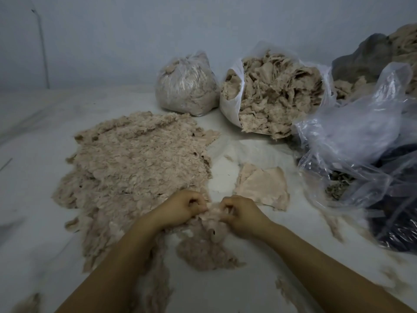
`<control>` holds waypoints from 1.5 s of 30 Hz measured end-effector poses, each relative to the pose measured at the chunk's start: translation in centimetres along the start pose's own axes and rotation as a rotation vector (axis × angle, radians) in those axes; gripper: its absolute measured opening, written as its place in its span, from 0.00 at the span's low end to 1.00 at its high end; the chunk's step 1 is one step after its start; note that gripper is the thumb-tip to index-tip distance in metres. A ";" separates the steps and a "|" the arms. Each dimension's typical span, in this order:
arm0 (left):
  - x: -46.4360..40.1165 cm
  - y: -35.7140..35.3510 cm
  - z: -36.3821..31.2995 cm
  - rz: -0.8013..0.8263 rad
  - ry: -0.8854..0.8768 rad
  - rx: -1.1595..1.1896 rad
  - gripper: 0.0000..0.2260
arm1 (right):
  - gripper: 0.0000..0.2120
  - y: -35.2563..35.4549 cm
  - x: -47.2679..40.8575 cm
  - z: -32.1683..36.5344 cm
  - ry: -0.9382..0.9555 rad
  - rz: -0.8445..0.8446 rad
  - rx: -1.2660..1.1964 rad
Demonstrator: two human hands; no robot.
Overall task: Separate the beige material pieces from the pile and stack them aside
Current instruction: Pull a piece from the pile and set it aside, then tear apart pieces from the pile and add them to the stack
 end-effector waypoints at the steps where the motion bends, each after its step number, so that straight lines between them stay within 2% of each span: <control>1: 0.3 0.2 0.0 0.004 0.001 0.020 0.06 | 0.06 0.6 0.0 -0.3 -0.031 -0.061 -0.090; 3: 0.8 0.6 -0.2 0.010 0.000 0.133 0.04 | 0.12 1.8 0.3 -0.9 -0.079 -0.178 -0.265; 5: 0.9 0.6 -0.9 -0.007 0.036 0.218 0.20 | 0.13 2.5 0.7 -0.7 -0.050 -0.239 -0.347; 6: 0.7 0.4 -1.3 -0.013 0.052 0.190 0.27 | 0.12 2.6 0.9 -0.2 -0.016 -0.255 -0.377; 7: 0.4 0.0 -1.6 -0.010 0.055 0.165 0.30 | 0.11 2.7 1.0 0.2 0.020 -0.278 -0.407; 8: 0.2 -0.4 -2.0 -0.011 0.051 0.176 0.28 | 0.09 2.8 1.2 0.2 0.042 -0.319 -0.432; 11: 0.1 -0.4 -2.2 -0.018 -0.029 0.221 0.11 | 0.09 3.3 1.6 -1.4 -0.028 -0.454 -0.575; 14: 1.1 -0.6 -1.8 0.167 -0.046 0.102 0.08 | 0.11 3.2 1.7 -3.2 -0.154 -0.468 -0.858; 15: 1.2 -0.6 -1.9 0.172 -0.055 0.057 0.07 | 0.12 3.1 1.6 -3.5 -0.177 -0.454 -0.919; 17: 0.8 0.0 -2.6 0.015 -0.129 0.088 0.05 | 0.10 2.7 1.3 -3.3 -0.182 -0.397 -0.975; 19: 0.2 0.5 -3.2 -0.134 -0.156 0.149 0.10 | 0.10 2.3 1.0 -2.7 -0.144 -0.349 -0.993; 21: -0.5 -0.2 -3.3 -0.085 -0.099 0.102 0.19 | 0.13 2.2 0.9 -2.3 -0.129 -0.343 -1.032; 22: -0.8 -0.9 -3.4 -0.033 -0.070 0.098 0.16 | 0.15 2.3 0.9 -2.3 -0.131 -0.351 -1.040; 24: -1.1 -1.4 -3.3 -0.035 -0.043 0.154 0.04 | 0.18 2.4 1.0 -2.4 -0.151 -0.353 -1.037; 28: -1.5 -1.1 -2.8 -0.067 0.027 0.628 0.12 | 0.25 1.9 1.5 -2.6 -0.202 -0.272 -0.982; 30: -1.6 -1.1 -2.8 -0.050 0.044 0.744 0.13 | 0.23 1.4 1.5 -1.9 -0.174 -0.196 -0.906; 32: -1.8 -1.0 -2.9 -0.097 0.021 0.704 0.14 | 0.16 1.0 1.3 -1.4 -0.149 -0.207 -0.815; 35: -1.5 0.1 -2.3 -0.256 -0.012 0.769 0.14 | 0.05 1.2 1.2 -1.5 -0.230 -0.276 -0.945; 37: -1.0 0.9 -1.5 -0.319 0.000 0.906 0.10 | 0.06 1.2 1.3 -1.9 -0.290 -0.277 -1.072; 39: -0.9 1.1 -0.7 -0.318 0.038 0.902 0.07 | 0.09 1.2 1.3 -2.5 -0.320 -0.281 -1.138; 42: -0.7 0.3 -1.2 -0.216 0.063 0.774 0.03 | 0.07 0.8 1.3 -2.1 -0.260 -0.173 -1.184; 45: -0.8 -0.4 -1.7 -0.166 0.060 0.888 0.07 | 0.08 0.4 1.5 -1.2 -0.158 -0.089 -1.135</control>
Point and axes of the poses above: each hand's wrist, its own x-axis away from the middle knuckle, its own y-axis out of the back of the hand, z = x × y, the point moved 6 cm from there along -x, towards the middle knuckle, and after that the axes turned 10 degrees about x, right-handed, at the moved point
